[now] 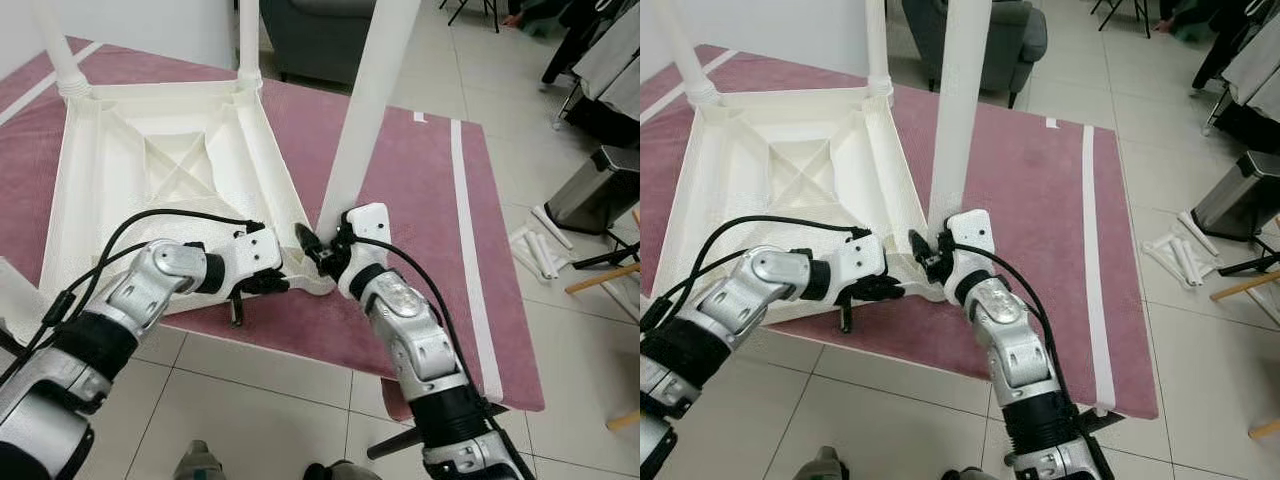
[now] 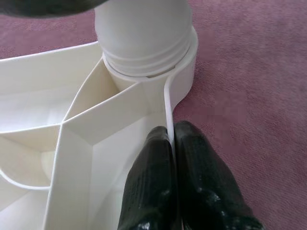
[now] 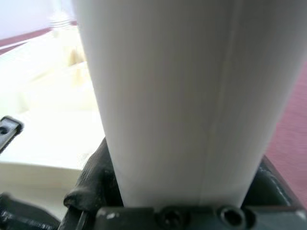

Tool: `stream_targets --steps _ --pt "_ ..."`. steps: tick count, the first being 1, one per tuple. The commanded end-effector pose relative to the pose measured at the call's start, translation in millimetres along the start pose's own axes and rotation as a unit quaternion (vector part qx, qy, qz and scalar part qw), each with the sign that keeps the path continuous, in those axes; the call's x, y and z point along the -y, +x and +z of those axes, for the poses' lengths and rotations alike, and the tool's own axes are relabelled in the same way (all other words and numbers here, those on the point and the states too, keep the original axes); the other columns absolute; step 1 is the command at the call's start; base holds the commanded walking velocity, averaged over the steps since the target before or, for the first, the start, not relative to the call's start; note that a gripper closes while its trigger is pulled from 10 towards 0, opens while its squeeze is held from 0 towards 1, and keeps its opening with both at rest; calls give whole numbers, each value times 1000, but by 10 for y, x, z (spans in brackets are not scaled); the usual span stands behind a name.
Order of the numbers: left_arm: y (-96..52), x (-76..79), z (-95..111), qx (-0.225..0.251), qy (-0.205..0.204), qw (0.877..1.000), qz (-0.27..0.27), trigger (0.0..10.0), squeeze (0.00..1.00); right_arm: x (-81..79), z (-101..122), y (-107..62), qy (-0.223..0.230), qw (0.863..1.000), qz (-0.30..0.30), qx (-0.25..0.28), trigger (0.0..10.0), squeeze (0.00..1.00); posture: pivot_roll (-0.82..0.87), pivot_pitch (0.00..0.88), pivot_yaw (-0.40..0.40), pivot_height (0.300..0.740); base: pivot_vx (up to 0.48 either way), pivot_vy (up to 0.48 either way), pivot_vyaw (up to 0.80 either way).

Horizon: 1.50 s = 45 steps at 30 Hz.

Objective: Building children table

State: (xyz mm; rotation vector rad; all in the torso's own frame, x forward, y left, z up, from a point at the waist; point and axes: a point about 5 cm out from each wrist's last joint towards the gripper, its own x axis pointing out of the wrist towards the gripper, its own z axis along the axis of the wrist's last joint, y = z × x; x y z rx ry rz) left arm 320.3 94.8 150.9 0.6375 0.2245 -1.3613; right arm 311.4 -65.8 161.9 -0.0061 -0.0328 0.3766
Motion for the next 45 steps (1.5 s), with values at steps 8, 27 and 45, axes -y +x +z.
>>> stream_targets --steps 8,27,45 --pt "263 -98 545 86 73 993 -28 0 0 -1 -327 79 -12 983 -159 -93 0 0 229 76 -45 740 0 0 0" --pt "90 56 385 64 105 990 -74 0 0 -162 123 94 -10 998 48 31 10000 0 225 84 -46 740 0 0 0" --pt "-530 615 131 8 151 970 -188 0 0 131 242 -221 -60 921 385 -10 10000 0 244 96 -63 740 0 0 0"
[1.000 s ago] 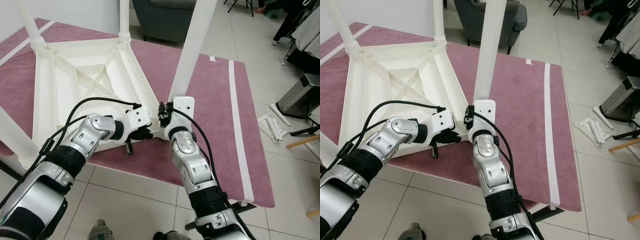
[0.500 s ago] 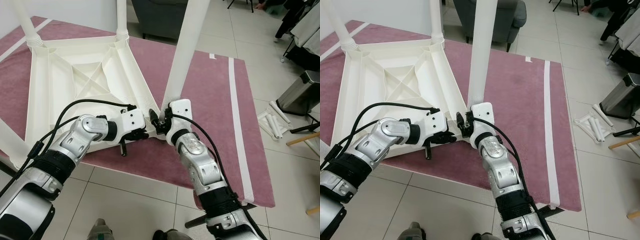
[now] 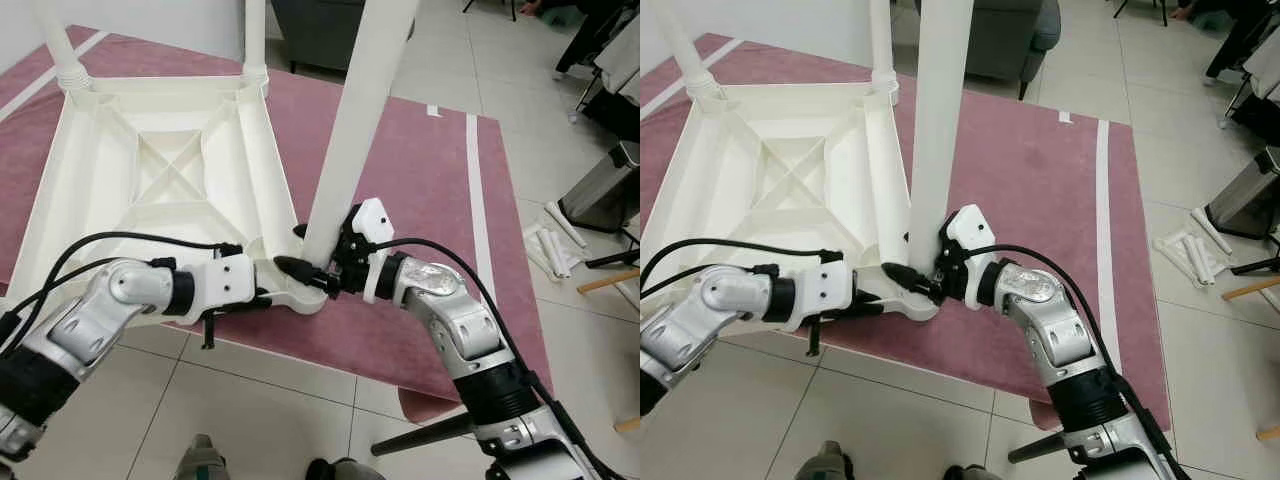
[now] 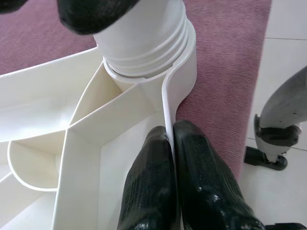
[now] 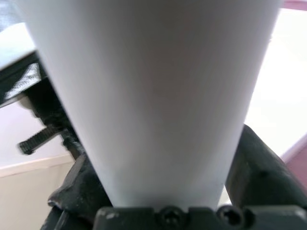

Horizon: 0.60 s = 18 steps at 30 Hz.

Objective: Building children table

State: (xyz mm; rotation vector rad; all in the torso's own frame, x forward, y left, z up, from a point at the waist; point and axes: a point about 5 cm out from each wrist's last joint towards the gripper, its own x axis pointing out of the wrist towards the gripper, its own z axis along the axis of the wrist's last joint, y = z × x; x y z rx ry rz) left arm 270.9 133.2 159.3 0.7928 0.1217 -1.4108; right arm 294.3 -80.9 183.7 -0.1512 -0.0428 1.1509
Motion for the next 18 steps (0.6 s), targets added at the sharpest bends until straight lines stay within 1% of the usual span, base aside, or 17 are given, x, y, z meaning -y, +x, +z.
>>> stream_targets --steps 1,2,3,4,5,8,11,14,15,16,17,18 --pt "-57 164 200 29 65 982 -174 0 0 29 13 -47 4 1000 7 -3 10000 0 244 96 -63 740 0 0 0" --pt "-57 164 200 29 65 982 -174 0 0 29 13 -47 4 1000 7 -3 10000 0 244 96 -63 740 0 0 0" --pt "-65 172 200 28 64 983 -173 0 0 18 10 -40 7 1000 14 -2 4039 0 252 98 -68 740 0 0 0" --pt "-70 179 202 27 61 983 -170 0 0 10 7 -35 10 1000 20 -1 353 0 252 98 -68 740 0 0 0" --pt "-60 178 211 29 58 984 -164 0 0 4 4 -21 12 1000 19 2 0 0 251 99 -69 740 0 0 0" --pt "-36 166 221 34 54 986 -156 0 0 9 -15 0 15 1000 7 0 0 0 249 99 -68 740 0 0 0" --pt "26 126 241 42 48 989 -137 0 0 48 -92 37 10 999 -40 -17 0 0 245 99 -65 740 0 0 0" --pt "30 125 245 42 47 989 -134 0 0 55 -102 37 8 999 -43 -20 0 0 245 99 -65 740 0 0 0" --pt "101 44 272 53 40 992 -112 0 0 122 -190 56 12 994 -101 -41 0 0 241 101 -61 740 0 0 0" --pt "178 -44 315 66 31 994 -87 0 0 187 -271 65 18 985 -159 -60 0 0 241 100 -60 740 0 0 0" --pt "178 -44 315 66 31 994 -87 0 0 187 -271 65 18 985 -159 -60 0 0 241 100 -60 740 0 0 0" --pt "258 -140 356 76 23 995 -66 0 0 235 -343 74 24 973 -216 -76 0 0 239 100 -57 740 0 0 0"
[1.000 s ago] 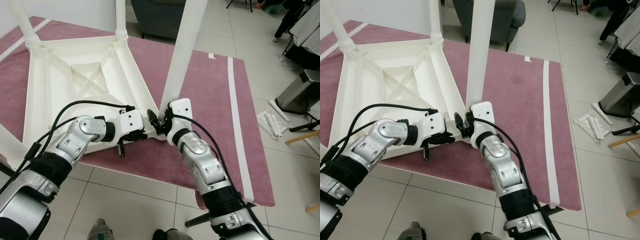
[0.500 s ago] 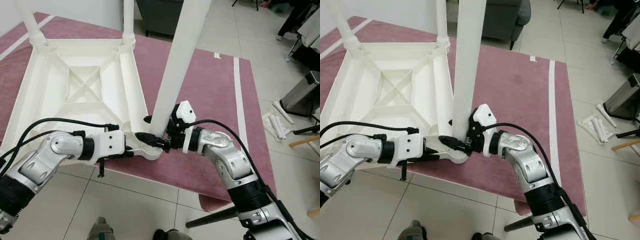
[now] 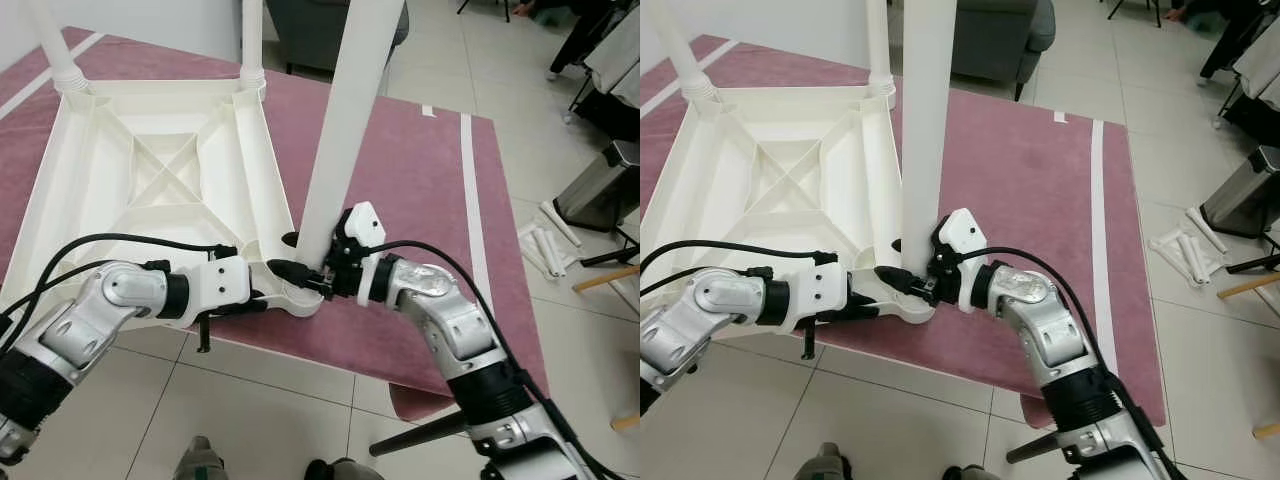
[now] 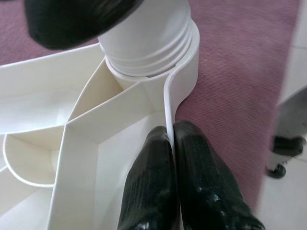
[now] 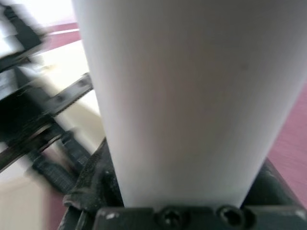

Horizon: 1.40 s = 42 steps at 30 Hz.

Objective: Building children table

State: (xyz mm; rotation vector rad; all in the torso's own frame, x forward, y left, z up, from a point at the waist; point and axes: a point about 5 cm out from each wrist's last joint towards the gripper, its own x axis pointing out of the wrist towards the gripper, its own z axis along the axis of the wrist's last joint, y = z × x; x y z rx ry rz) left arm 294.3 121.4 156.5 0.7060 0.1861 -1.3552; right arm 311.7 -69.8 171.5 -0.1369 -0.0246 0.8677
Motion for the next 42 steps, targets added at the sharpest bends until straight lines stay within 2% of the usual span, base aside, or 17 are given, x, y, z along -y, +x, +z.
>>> stream_targets --steps 1,6,11,14,20,21,22,23,24,25,26,27,28,30,32,33,42 --pt "199 -7 461 89 68 992 -66 0 0 206 -283 -28 8 985 -154 -80 0 0 235 97 -50 740 0 0 0" --pt "278 -86 514 94 65 992 -58 0 0 232 -330 -20 14 971 -219 -89 0 0 234 96 -48 740 0 0 0" --pt "470 -284 656 107 55 992 -39 0 0 259 -480 -66 54 903 -410 -117 0 0 235 90 -41 740 0 0 0" --pt "526 -356 689 109 51 992 -28 0 0 227 -486 -50 62 885 -447 -116 0 0 232 86 -38 740 0 0 0" --pt "558 -392 707 111 49 992 -27 0 0 145 -426 32 61 886 -449 -99 0 0 227 82 -37 740 0 0 0" --pt "547 -381 687 110 49 992 -30 0 0 124 -395 63 65 897 -429 -87 4314 0 227 82 -37 740 0 0 0" --pt "547 -381 687 110 49 992 -30 0 0 124 -395 63 65 897 -429 -87 4314 0 227 82 -37 740 0 0 0" --pt "533 -367 667 109 49 992 -32 0 0 104 -358 94 68 910 -403 -72 10000 0 227 82 -37 740 0 0 0" --pt "533 -367 667 109 49 992 -32 0 0 104 -358 94 68 910 -403 -72 10000 0 227 82 -37 740 0 0 0" --pt "517 -346 646 107 50 992 -34 0 0 85 -306 119 64 924 -373 -54 10000 0 227 80 -40 740 0 0 0" --pt "500 -319 622 104 53 992 -39 0 0 55 -241 147 63 939 -335 -32 10000 420 229 78 -43 740 0 0 0" --pt "500 -319 622 104 53 992 -39 0 0 55 -241 147 63 939 -335 -32 10000 420 229 78 -43 740 0 0 0" --pt "486 -295 603 101 57 992 -44 0 0 33 -182 159 58 950 -306 -14 10000 1000 229 78 -43 740 0 0 0" --pt "465 -265 581 97 63 992 -51 0 0 5 -111 168 53 963 -266 4 10000 898 229 78 -43 740 0 0 0" --pt "465 -265 581 97 63 992 -51 0 0 5 -111 168 53 963 -266 4 10000 898 229 78 -43 740 0 0 0" --pt "434 -221 558 91 72 991 -62 0 0 10 -47 153 41 972 -232 18 10000 0 230 79 -45 740 0 0 0" --pt "163 56 405 54 120 982 -136 0 0 227 168 -30 -36 996 -77 38 10000 0 239 85 -52 740 0 0 0"
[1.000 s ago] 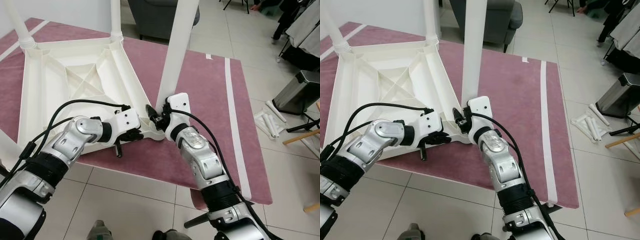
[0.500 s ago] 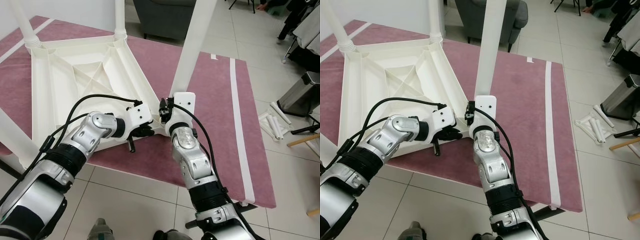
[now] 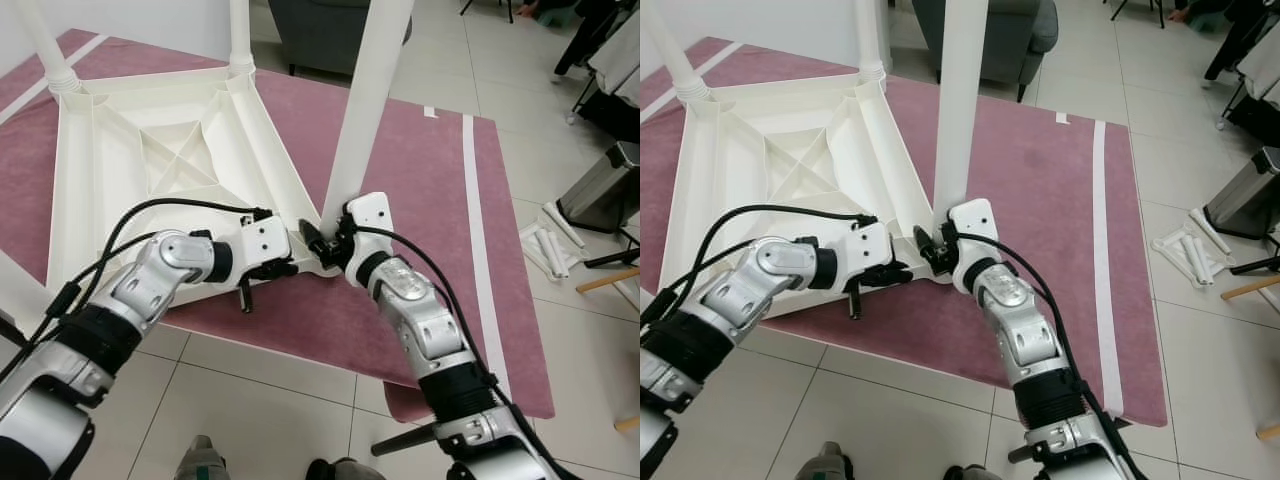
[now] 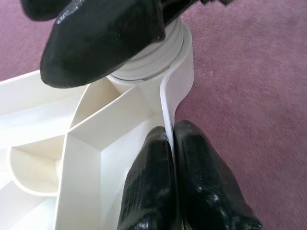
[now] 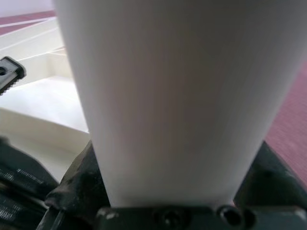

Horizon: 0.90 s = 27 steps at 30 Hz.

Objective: Building children table

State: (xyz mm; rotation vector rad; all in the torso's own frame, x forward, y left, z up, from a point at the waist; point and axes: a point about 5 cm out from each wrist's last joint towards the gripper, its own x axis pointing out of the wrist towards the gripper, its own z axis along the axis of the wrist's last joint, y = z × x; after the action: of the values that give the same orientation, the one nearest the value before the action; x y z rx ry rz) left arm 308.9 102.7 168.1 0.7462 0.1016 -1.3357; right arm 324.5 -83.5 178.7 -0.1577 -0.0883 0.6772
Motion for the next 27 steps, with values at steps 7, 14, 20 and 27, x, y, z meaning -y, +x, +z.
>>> stream_targets --steps 7,14,20,27 --pt "-217 437 168 20 100 971 -215 0 0 -16 158 -103 -37 984 175 11 10000 0 246 90 -56 740 0 0 0" --pt "-379 539 130 4 105 964 -243 0 0 -103 144 -158 -36 965 259 -1 10000 0 254 93 -61 740 0 0 0" --pt "-358 524 149 10 101 967 -233 0 0 -153 119 -163 -18 962 272 2 0 0 252 94 -60 740 0 0 0" --pt "-102 324 271 55 61 985 -150 0 0 -16 -190 -60 -4 995 87 -55 0 0 244 95 -56 740 0 0 0"
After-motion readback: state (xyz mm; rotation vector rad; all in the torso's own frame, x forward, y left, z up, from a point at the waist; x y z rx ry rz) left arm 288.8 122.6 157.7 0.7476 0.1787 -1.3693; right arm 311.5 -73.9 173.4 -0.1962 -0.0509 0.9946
